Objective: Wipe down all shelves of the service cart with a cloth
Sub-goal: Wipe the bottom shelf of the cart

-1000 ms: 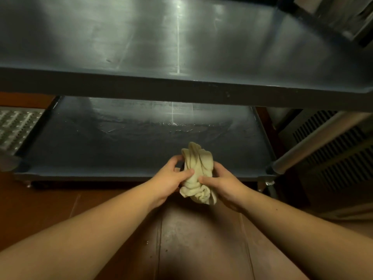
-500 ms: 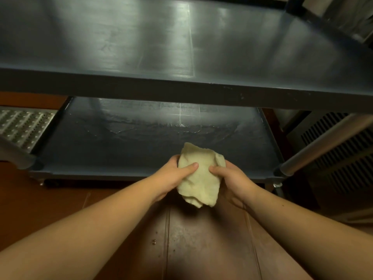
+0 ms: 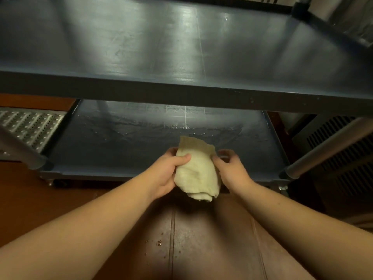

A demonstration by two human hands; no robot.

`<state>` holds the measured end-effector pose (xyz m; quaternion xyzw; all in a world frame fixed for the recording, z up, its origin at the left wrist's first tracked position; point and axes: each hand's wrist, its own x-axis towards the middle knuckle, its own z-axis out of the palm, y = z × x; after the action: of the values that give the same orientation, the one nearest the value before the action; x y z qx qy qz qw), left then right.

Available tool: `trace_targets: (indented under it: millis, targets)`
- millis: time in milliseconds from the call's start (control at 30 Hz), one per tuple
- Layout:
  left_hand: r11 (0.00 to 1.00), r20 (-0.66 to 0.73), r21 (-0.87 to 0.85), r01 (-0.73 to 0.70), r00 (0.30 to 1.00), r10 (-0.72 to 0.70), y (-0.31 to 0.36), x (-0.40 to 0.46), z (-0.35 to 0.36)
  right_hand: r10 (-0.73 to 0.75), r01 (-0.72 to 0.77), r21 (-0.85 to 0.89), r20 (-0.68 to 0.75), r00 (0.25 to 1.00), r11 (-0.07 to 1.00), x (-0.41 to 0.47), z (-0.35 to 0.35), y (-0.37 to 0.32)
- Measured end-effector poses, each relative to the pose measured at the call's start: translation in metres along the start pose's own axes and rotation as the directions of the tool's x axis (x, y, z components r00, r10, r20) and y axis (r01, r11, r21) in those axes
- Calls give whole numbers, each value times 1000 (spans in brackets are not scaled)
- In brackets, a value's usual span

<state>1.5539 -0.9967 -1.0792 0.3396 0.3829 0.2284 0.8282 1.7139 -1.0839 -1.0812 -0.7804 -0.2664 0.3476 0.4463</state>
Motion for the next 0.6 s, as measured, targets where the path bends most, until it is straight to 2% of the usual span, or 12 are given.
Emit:
trace_targets:
  millis: [33,67,133,200,267,300,400,500,600]
  targets:
    - [999,-58,37,-23,998,25,-2,1,2,-96,89,-84,-90,991,993,-6,5,-2]
    - [997,-102,57,-43,994,49,-5,3,3,-210,195,-140,-101,972,971,-12,9,-4]
    - [997,-120,40,-61,991,65,-8,3,2,-316,328,-139,101,943,935,-25,19,-3]
    - [999,-7,-34,10,1000,-10,-6,-2,2,-212,214,27,316,925,976,-40,27,-10]
    - [997,113,-48,64,992,-58,-3,-7,3,-164,98,196,356,920,976,-41,33,-13]
    - [998,118,-43,46,992,-40,-3,-7,3,-183,111,222,336,924,969,-40,34,-13]
    - [998,27,39,-47,999,46,-5,-3,4,-187,127,230,263,947,965,-33,39,-12]
    - [993,-75,106,-56,995,64,0,-1,5,-116,45,290,231,966,956,-25,36,-12]
    - [995,-237,59,-76,968,88,11,3,-4,8,-132,429,278,960,894,-19,28,-16]
